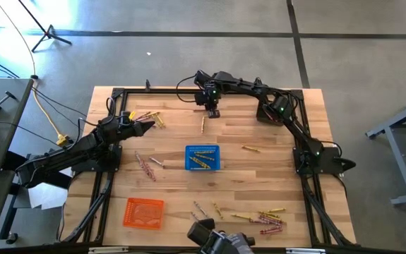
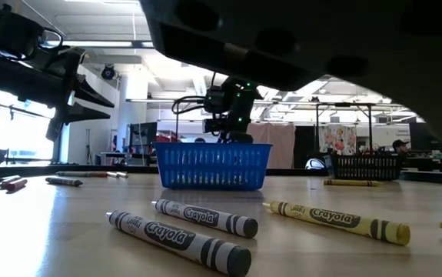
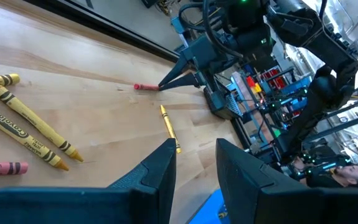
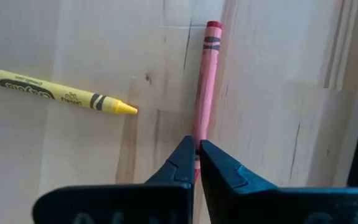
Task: Sort crayons
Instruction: Put the red crayon into the black basket
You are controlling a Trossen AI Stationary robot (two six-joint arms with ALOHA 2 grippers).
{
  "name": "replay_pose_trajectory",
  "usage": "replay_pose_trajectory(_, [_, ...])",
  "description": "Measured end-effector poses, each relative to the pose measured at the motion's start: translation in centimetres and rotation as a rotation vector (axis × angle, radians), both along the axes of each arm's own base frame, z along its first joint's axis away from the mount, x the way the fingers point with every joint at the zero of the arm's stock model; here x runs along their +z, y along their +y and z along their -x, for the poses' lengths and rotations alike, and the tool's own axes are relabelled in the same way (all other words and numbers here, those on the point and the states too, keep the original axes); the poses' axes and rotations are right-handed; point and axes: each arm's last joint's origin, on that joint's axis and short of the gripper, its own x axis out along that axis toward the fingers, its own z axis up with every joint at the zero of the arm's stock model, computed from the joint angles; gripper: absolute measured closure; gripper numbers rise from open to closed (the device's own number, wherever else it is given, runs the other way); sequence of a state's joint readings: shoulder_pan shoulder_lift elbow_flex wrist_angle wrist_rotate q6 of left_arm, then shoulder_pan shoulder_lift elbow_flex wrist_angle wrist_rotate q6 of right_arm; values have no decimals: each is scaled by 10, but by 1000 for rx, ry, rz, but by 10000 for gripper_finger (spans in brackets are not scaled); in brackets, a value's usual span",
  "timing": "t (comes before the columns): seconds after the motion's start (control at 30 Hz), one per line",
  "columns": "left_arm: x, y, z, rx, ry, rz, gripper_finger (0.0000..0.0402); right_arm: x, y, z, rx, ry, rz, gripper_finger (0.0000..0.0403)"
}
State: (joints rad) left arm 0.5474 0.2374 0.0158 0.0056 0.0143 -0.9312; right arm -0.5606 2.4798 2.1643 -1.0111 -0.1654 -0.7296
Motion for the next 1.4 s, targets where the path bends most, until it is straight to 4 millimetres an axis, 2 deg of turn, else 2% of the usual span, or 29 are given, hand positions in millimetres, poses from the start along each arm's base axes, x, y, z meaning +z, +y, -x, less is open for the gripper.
replay_pose_trajectory(0.3, [0,0,0,0,0,0,300,0,0,0,-8,4,0,390])
replay_pose_trajectory(0.73, [0,0,0,0,0,0,300,-4,-8,16,58,89,-26,322])
replay_pose_trajectory(0.9, [0,0,0,0,0,0,300,-4,-13,23,100,90,-60,320])
replay_pose_trajectory(1.13, [0,0,0,0,0,0,300,-10,-11,19,219,17,-122,320])
replay_pose_trajectory(1.4, [0,0,0,0,-1,0,300,-12,-9,17,257,0,-127,320])
